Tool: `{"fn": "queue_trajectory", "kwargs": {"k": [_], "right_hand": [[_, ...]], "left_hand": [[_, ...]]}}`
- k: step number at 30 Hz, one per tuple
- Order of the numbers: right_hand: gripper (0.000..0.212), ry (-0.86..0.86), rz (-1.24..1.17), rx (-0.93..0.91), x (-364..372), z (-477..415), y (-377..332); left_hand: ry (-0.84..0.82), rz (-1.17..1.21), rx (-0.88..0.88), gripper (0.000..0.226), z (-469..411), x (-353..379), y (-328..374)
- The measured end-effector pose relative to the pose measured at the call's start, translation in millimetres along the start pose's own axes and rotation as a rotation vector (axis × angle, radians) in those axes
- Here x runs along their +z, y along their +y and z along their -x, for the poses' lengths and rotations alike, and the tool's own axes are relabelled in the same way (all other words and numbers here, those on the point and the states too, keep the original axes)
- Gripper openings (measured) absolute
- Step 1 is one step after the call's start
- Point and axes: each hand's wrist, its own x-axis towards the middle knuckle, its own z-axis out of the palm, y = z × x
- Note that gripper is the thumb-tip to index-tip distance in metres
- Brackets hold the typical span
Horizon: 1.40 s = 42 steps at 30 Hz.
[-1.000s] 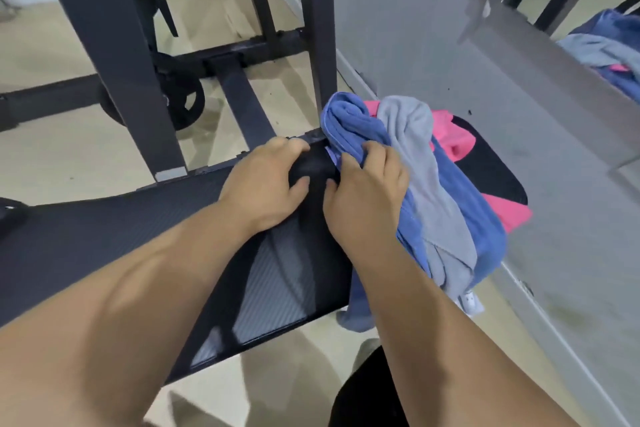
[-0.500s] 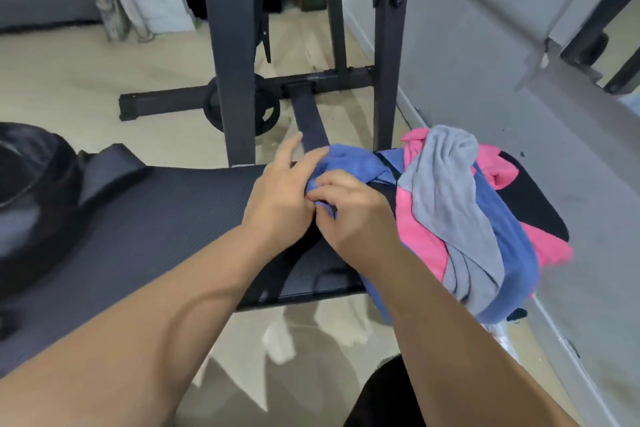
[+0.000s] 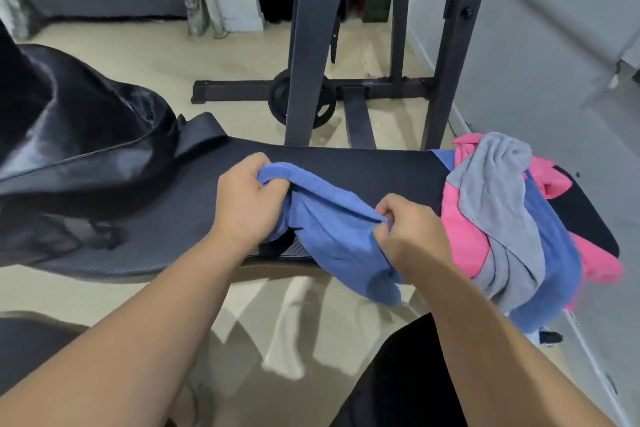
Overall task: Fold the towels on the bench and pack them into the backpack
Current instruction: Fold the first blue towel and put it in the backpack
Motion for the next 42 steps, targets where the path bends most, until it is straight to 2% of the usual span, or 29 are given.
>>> {"fn": "queue_trajectory", "kwargs": {"k": [2, 5, 9, 13, 16, 21, 24, 28, 31, 34, 37, 39, 42], "right_hand": [[0.009, -0.033, -0.007, 0.034, 4, 3, 2], [0.013, -0.024, -0.093, 0.038, 4, 3, -2], [0.012, -0.034, -0.293, -0.014, -12, 4, -21], [0.015, -0.102, -0.379, -0.055, -29, 8, -39], [0.015, -0.132, -0.403, -0.099, -32, 10, -44], [0.014, -0.184, -0.261, -0.214, -34, 21, -38], [0.010, -0.228, -0.177, -0.204, -37, 28, -32], [0.023, -0.436, 0.069, -0.185, -45, 30, -18], [0.028, -0.544, 0.310, -0.105, -47, 32, -2], [0.030, -0.587, 0.255, -0.038, -51, 35, 8], [0.034, -0.513, 0.106, -0.032, -54, 34, 13], [0.038, -0.357, -0.056, 0.000, -55, 29, 13], [0.049, -0.196, -0.334, 0.135, -59, 14, 12]], "left_hand": [[-0.028, -0.035, -0.023, 0.022, -3, -13, -3], [-0.192, -0.263, -0.039, 0.025, -5, -32, -12], [-0.317, -0.532, 0.055, 0.040, 4, -62, -21], [-0.436, -0.382, 0.099, 0.036, 12, -77, -27], [-0.358, -0.278, 0.051, 0.041, 16, -78, -32], [-0.097, -0.368, 0.056, 0.039, 28, -78, -32], [-0.042, -0.394, 0.066, 0.040, 29, -80, -25], [-0.123, -0.466, 0.047, 0.037, 25, -85, -25], [-0.276, -0.655, -0.074, 0.030, 23, -91, -43], [-0.498, -0.816, -0.171, 0.034, 27, -90, -60], [-0.505, -0.657, -0.121, 0.038, 29, -81, -70], [-0.399, -0.513, -0.038, 0.043, 26, -74, -69], [-0.225, -0.450, 0.070, 0.045, 8, -61, -64]]}}
